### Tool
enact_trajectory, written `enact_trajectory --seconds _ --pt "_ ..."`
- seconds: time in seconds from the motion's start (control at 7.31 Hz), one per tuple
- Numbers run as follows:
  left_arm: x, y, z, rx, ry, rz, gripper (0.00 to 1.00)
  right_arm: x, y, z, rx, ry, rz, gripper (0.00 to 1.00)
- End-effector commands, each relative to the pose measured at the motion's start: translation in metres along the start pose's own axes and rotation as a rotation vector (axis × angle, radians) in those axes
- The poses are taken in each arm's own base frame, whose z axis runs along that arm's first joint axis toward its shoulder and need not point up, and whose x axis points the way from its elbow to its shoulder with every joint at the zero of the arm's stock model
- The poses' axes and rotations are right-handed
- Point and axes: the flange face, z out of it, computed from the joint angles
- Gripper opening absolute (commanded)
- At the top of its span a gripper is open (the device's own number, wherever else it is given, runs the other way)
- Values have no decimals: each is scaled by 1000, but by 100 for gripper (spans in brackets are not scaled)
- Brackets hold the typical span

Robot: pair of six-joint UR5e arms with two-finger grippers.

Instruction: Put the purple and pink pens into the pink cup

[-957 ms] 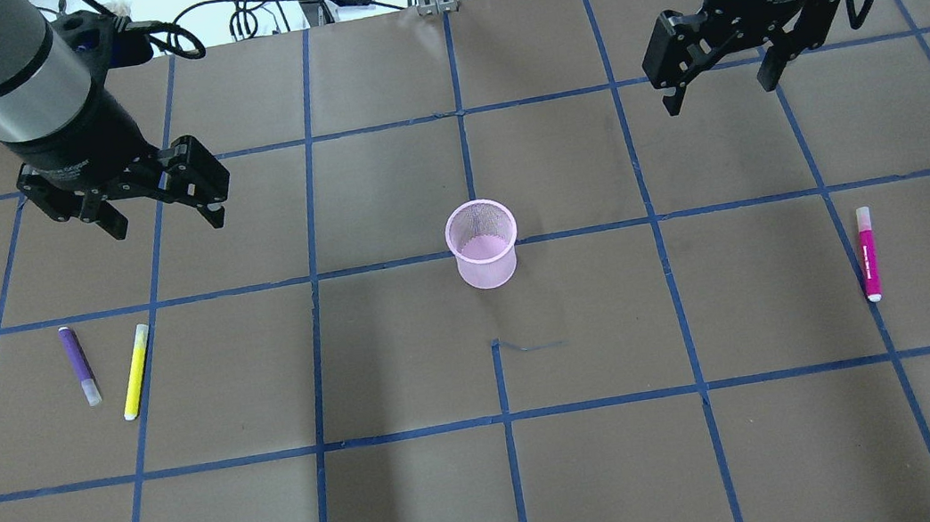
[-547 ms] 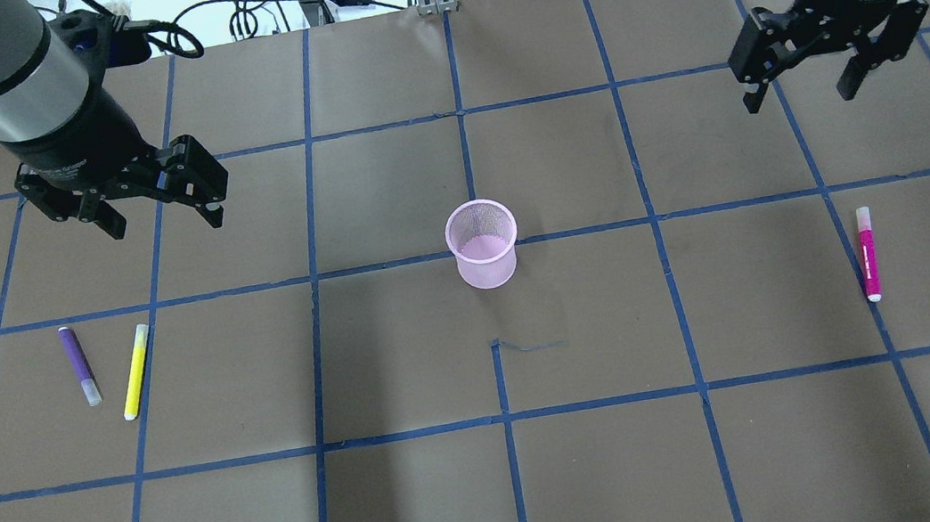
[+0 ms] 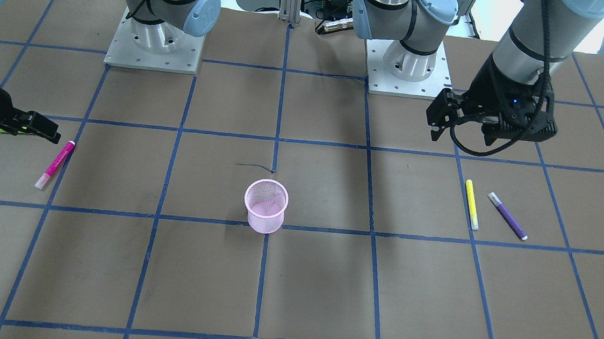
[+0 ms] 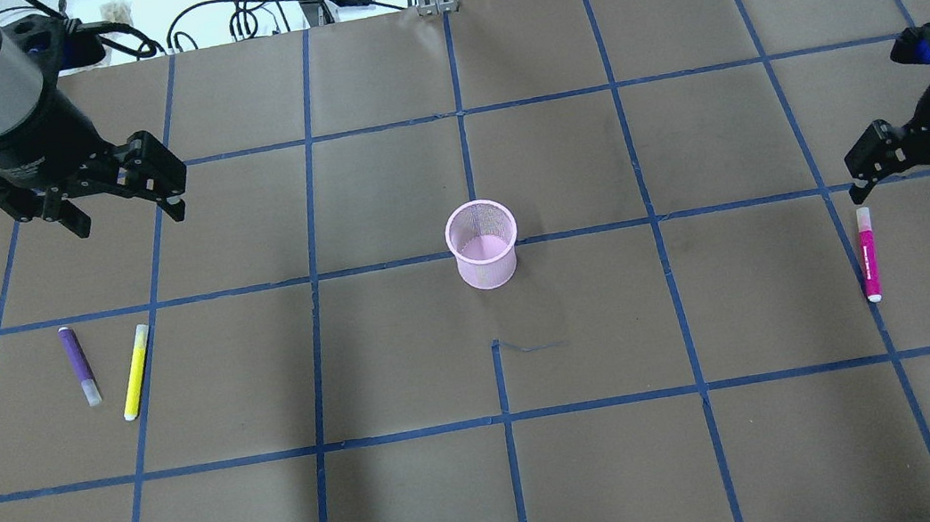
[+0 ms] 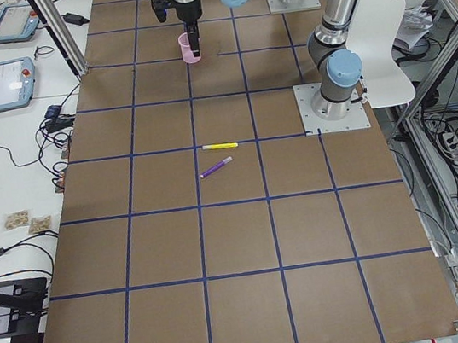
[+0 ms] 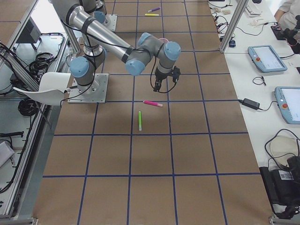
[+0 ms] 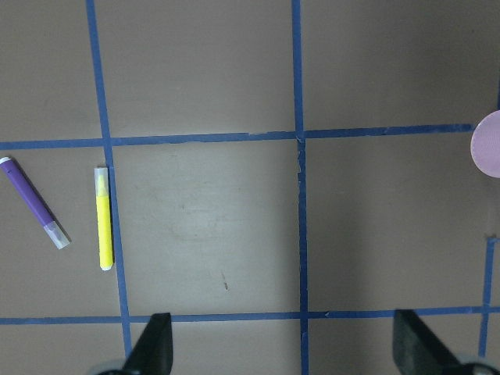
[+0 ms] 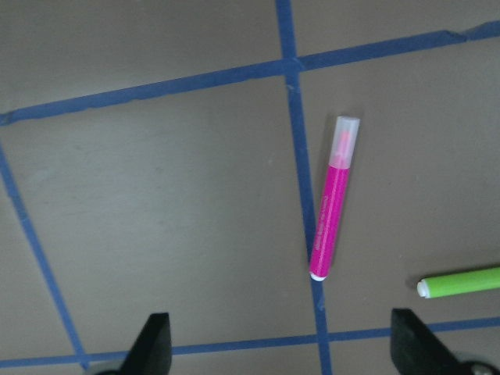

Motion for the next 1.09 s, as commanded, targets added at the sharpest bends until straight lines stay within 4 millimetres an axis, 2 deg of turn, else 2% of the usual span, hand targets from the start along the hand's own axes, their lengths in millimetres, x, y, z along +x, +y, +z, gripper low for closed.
enact_trajectory --seconds 0.0,0.14,0.27,0.41,0.55,0.82,0.96 --pt "-64 -21 25 -1 0 -84 100 26 44 83 92 96 27 100" --pt "-106 -24 47 -39 13 -163 100 28 44 90 154 141 67 100" --pt "-160 -26 65 -37 15 -274 100 28 42 96 155 127 114 100" --pt "-203 -24 80 -15 17 -338 100 28 41 98 154 126 128 100" --pt "-232 -18 102 -21 25 -392 100 29 39 104 146 119 132 100" --pt "-271 -19 147 3 5 -443 100 11 33 101 167 127 135 100" --pt "-277 -21 166 -24 16 -450 100 8 33 101 169 128 129 100"
